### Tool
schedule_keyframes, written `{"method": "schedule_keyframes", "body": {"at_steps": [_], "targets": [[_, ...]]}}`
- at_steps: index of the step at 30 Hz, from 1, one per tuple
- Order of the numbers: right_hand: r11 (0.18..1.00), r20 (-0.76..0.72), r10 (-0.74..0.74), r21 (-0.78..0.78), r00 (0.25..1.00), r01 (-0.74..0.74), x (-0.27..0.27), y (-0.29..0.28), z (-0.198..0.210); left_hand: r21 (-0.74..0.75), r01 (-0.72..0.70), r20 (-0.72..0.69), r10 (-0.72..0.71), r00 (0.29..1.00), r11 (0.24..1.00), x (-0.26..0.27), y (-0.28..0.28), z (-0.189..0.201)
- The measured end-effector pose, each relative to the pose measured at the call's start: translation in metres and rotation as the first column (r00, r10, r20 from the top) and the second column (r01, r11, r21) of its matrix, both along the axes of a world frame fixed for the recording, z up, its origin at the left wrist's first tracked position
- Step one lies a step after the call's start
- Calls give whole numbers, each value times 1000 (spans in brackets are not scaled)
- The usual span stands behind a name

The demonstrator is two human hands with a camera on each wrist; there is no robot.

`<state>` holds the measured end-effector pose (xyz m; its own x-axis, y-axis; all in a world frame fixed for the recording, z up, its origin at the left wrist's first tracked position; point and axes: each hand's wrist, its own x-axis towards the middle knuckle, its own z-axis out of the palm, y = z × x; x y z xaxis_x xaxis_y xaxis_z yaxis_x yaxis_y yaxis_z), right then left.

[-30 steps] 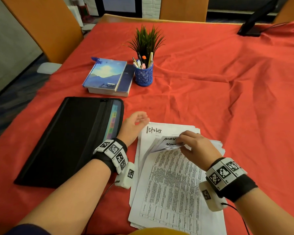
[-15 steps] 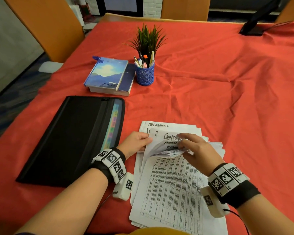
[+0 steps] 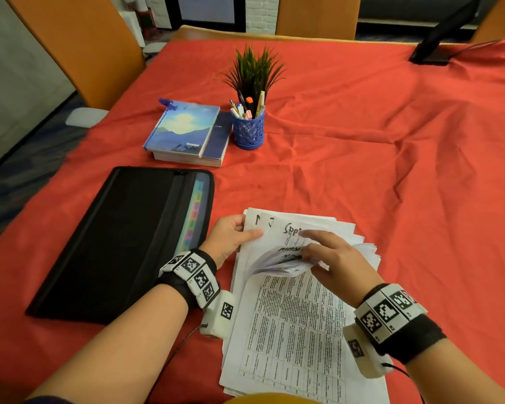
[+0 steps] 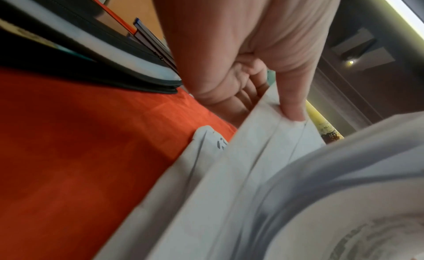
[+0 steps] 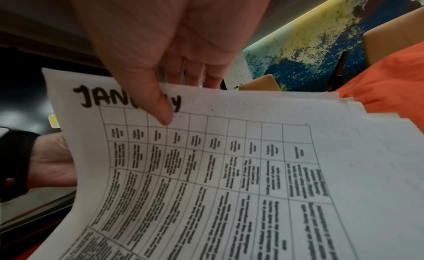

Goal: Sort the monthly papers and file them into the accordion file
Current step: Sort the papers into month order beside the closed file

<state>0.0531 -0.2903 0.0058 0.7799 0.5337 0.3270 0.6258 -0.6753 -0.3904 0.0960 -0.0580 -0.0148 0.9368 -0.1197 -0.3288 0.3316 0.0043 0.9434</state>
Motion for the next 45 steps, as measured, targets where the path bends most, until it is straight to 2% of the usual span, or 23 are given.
{"method": "schedule_keyframes", "body": {"at_steps": [5, 8, 11, 20, 25, 29, 33, 34, 36, 37, 39, 40, 42, 44, 45], "targets": [[1000, -84, -2, 6, 996, 3, -2, -2, -1, -59, 114, -2, -115, 993, 992, -3, -4, 1], [1000, -50, 30, -6, 998, -30, 6, -4, 1, -79, 205, 11, -205, 979, 976, -5, -6, 8], [999, -32, 48, -16, 998, -49, 8, -4, 5, -97, 232, 17, -231, 973, 968, -5, -6, 11], [996, 53, 89, -2, 995, -89, 1, -3, 5, -49, 133, 51, -131, 990, 990, -3, -8, 9], [996, 39, 74, 41, 997, -75, 0, -6, 5, -14, 52, 48, -51, 998, 999, -4, -7, 8], [997, -11, 72, 18, 997, -72, -2, -8, 4, 14, -12, -7, 12, 1000, 1000, -1, 0, 3], [998, -14, 69, 12, 997, -69, -2, -6, 4, 136, -46, 81, 35, 996, 990, -1, -1, 8], [998, -22, 67, 10, 997, -67, -2, -6, 4, 231, -41, 132, 11, 991, 972, 0, -2, 10], [998, -45, 64, 10, 997, -64, 0, -6, 4, 471, -68, 276, -73, 958, 880, 2, 1, 11], [998, -52, 61, 8, 997, -61, 1, -6, 4, 504, -105, 357, -96, 929, 857, 2, 2, 12], [999, -61, 53, 5, 997, -53, 3, -5, 3, 437, -65, 423, -141, 895, 897, 1, 4, 14], [999, -64, 51, 7, 997, -51, 4, -5, 4, 356, 35, 371, -176, 912, 934, -1, 4, 15], [999, -60, 50, 11, 997, -50, 6, -3, 4, 155, 266, 133, -287, 948, 951, -4, 3, 15], [999, -65, 42, 12, 997, -41, 6, -1, 3, 54, 361, -81, -356, 931, 931, -6, 6, 4], [999, -76, 36, 15, 996, -35, 5, 0, 2, 21, 369, -141, -362, 921, 929, -6, 8, -1]]}}
